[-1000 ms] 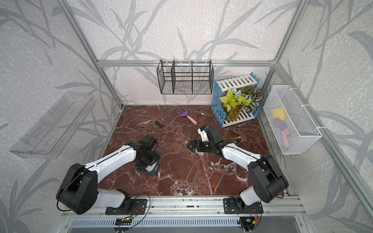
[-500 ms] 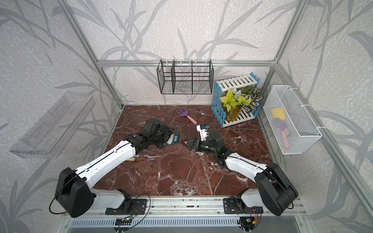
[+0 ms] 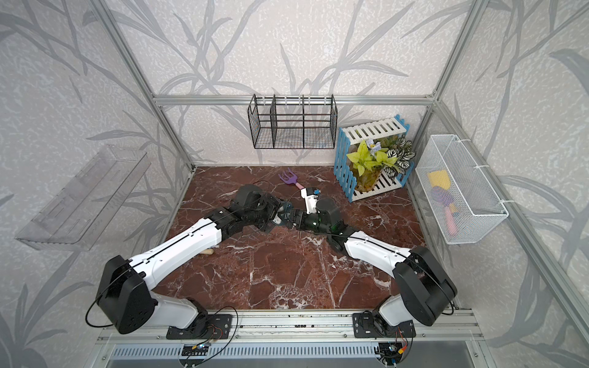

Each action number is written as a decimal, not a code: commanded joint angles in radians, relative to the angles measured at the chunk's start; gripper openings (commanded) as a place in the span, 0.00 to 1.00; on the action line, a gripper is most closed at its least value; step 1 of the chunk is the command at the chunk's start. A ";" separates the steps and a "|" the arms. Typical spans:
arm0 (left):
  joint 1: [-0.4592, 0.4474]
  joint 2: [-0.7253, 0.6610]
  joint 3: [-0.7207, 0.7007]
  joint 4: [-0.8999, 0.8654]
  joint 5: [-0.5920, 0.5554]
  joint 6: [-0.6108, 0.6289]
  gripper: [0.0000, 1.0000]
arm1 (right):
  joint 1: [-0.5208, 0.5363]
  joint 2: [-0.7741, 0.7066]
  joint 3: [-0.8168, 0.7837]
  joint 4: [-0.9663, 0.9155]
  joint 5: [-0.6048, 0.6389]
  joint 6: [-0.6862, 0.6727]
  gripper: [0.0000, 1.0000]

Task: Remove the battery from the alarm
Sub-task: Pick up the alarm from the center of the board.

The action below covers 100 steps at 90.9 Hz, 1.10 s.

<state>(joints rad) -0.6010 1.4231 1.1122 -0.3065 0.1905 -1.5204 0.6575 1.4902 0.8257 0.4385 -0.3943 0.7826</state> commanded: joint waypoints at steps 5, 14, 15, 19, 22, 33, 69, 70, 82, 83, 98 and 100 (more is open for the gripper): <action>-0.003 -0.024 0.037 0.047 0.009 -0.003 0.73 | 0.016 0.040 0.060 -0.038 0.012 0.007 0.80; -0.003 -0.027 0.031 0.047 0.012 -0.002 0.73 | 0.017 0.060 0.079 -0.017 -0.009 0.004 0.67; -0.003 -0.027 0.030 0.046 0.013 -0.003 0.73 | 0.017 0.063 0.080 -0.014 -0.014 0.004 0.65; -0.003 -0.029 0.028 0.047 0.016 -0.003 0.75 | 0.017 0.072 0.088 -0.005 -0.021 0.010 0.58; -0.002 -0.029 0.028 0.048 0.016 -0.003 0.78 | 0.017 0.078 0.091 0.001 -0.029 0.013 0.53; 0.002 -0.040 0.026 0.064 0.017 0.021 0.94 | 0.017 0.079 0.084 0.025 -0.033 0.016 0.42; 0.130 -0.286 -0.131 0.041 -0.063 0.135 1.00 | -0.045 -0.040 -0.019 0.095 0.032 -0.076 0.38; 0.135 -0.295 -0.138 0.042 -0.066 0.137 1.00 | -0.048 -0.044 -0.023 0.093 0.031 -0.082 0.38; 0.200 -0.396 -0.247 0.144 -0.017 0.176 1.00 | -0.074 -0.110 -0.023 0.012 0.039 -0.277 0.38; 0.207 -0.404 -0.255 0.161 -0.001 0.178 1.00 | -0.074 -0.116 -0.020 -0.002 0.039 -0.300 0.38; 0.261 -0.464 -0.446 0.625 0.268 0.124 0.98 | -0.073 -0.270 0.024 -0.226 0.086 -0.943 0.38; 0.261 -0.460 -0.455 0.667 0.300 0.119 0.98 | -0.073 -0.287 0.021 -0.237 0.093 -1.029 0.38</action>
<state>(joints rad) -0.3496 0.9699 0.7238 -0.0013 0.2928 -1.3876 0.5781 1.3151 0.7902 0.2756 -0.3317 0.2714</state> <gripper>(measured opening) 0.980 0.589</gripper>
